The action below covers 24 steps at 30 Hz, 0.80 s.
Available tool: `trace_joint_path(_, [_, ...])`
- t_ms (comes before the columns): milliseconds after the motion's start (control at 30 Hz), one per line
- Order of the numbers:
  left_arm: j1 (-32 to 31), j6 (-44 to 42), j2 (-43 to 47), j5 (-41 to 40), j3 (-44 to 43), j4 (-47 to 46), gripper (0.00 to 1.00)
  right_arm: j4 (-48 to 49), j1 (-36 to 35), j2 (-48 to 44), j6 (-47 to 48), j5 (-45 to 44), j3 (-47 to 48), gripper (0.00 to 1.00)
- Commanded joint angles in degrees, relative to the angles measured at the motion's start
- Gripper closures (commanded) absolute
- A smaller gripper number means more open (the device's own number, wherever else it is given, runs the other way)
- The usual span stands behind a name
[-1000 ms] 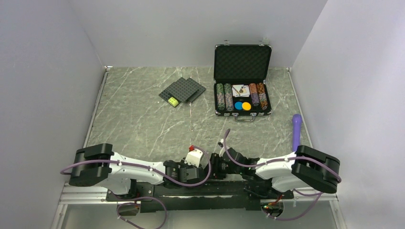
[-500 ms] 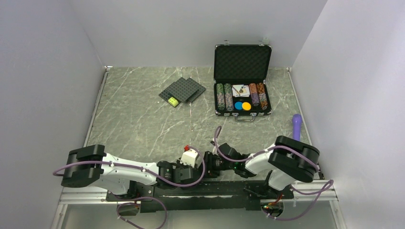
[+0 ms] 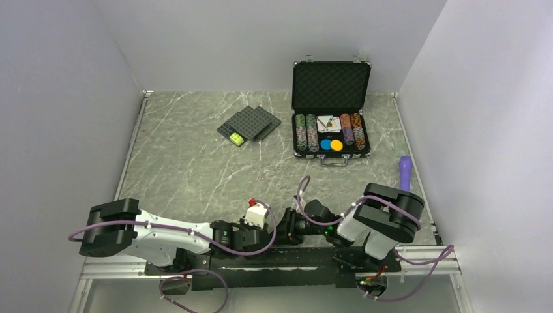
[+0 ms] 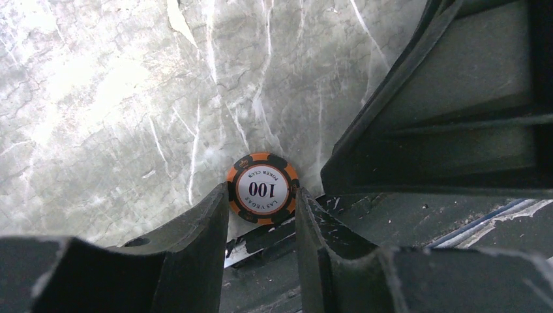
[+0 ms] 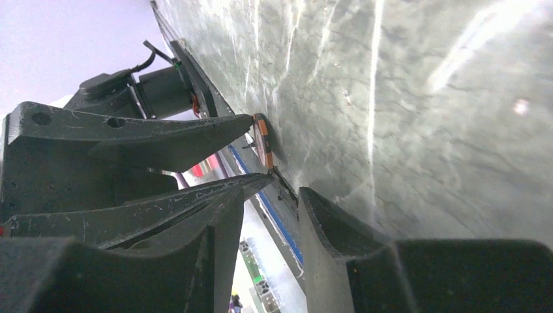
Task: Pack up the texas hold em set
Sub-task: Pick up the poker chip from the center of the board.
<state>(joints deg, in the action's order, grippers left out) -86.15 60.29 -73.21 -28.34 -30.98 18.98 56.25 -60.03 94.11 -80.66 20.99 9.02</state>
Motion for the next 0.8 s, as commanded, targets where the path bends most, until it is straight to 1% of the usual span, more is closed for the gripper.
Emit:
trace_joint_path(0, [0.0, 2.1, -0.9, 4.4, 2.2, -0.6, 0.59, -1.7, 0.4, -2.6, -1.8, -6.6, -2.9, 0.59])
trace_joint_path(100, [-0.1, 2.3, -0.7, 4.3, 2.5, -0.6, 0.59, -1.1, 0.4, -3.4, -2.8, -8.5, -4.0, 0.59])
trace_joint_path(300, [0.0, 2.6, -0.1, 4.3, 3.1, -0.8, 0.60, -1.9, 0.5, -3.3, -2.8, -9.2, -2.8, 0.57])
trace_joint_path(767, [0.0, 3.0, 0.5, 4.0, 3.5, -0.9, 0.60, -6.2, 0.4, -0.6, 0.1, -5.6, 2.3, 0.57])
